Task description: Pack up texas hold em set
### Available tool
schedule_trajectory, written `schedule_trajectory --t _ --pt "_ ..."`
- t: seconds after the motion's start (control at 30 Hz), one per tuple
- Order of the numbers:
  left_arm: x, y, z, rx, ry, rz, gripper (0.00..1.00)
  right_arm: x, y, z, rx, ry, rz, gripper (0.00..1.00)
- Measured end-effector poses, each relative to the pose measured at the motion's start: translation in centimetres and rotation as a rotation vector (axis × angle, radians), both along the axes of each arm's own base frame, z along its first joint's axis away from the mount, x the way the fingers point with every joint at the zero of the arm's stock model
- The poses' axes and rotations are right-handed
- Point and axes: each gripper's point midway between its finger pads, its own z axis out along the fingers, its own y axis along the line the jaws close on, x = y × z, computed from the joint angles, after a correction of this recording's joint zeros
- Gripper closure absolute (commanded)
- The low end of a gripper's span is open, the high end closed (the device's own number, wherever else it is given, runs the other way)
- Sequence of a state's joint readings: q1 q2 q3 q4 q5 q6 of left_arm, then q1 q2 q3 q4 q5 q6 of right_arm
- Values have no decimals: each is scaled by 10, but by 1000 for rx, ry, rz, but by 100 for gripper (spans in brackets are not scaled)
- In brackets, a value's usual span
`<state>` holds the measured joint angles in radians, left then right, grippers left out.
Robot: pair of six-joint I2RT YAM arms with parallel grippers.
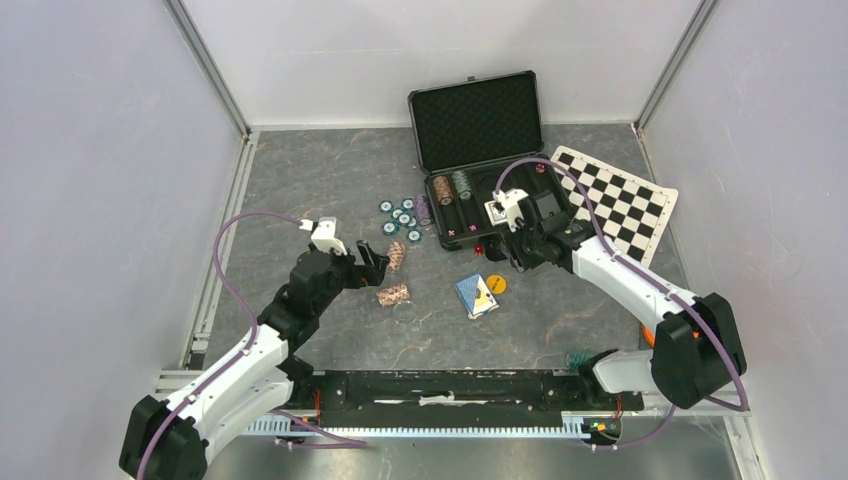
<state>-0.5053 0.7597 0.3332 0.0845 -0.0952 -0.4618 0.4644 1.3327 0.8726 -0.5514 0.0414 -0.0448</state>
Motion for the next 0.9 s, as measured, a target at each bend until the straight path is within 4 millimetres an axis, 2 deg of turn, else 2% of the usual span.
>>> schedule_trajectory --t 0.2,0.3,0.43,0.63,0.8,0.9 --pt "0 0 -5 9 16 -1 0 24 20 36 87 -79 2 89" --pt "0 -1 -7 11 22 -2 0 43 36 51 150 -115 -7 89" --pt "0 -1 -7 11 22 -2 0 72 61 60 235 -149 -20 90" --pt "0 -1 -7 11 22 -3 0 102 89 49 338 -177 -22 93" --pt "0 -2 -7 9 23 -9 0 115 100 24 356 -145 -36 93" --pt "-1 -3 -7 6 25 -16 0 119 103 19 368 -145 -43 93"
